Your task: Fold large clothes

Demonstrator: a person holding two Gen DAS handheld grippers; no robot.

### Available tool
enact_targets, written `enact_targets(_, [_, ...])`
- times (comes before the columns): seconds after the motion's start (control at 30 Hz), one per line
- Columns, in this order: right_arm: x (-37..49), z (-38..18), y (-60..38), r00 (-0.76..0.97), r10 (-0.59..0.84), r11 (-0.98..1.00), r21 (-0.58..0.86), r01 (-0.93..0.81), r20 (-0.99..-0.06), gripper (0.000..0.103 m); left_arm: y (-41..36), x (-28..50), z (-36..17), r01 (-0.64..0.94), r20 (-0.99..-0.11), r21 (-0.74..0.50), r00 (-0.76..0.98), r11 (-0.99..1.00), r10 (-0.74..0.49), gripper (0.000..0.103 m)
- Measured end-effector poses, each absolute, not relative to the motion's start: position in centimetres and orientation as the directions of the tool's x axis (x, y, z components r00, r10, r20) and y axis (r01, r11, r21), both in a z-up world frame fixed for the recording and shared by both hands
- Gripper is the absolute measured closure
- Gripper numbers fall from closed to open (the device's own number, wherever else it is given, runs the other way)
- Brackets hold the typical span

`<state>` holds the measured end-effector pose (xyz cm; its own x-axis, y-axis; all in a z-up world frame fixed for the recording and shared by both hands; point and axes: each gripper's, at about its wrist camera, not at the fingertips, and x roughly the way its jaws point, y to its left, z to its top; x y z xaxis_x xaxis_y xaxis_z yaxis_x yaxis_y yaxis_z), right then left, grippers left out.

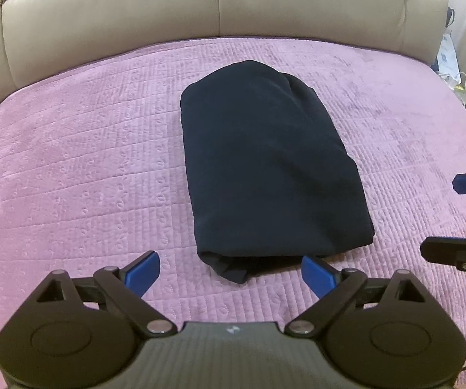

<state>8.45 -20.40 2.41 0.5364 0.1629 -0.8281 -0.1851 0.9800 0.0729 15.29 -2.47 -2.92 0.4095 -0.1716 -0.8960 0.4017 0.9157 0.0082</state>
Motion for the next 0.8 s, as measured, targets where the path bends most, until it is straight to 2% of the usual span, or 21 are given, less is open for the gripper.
enact_targets(0.8, [8.43, 2.76, -21.06, 0.554, 0.145, 0.986, 0.071, -0.153, -0.82, 0.001, -1.93, 15.73, -3.18, 0.367, -0.901, -0.01, 0.4, 0.93, -0.168, 0.008])
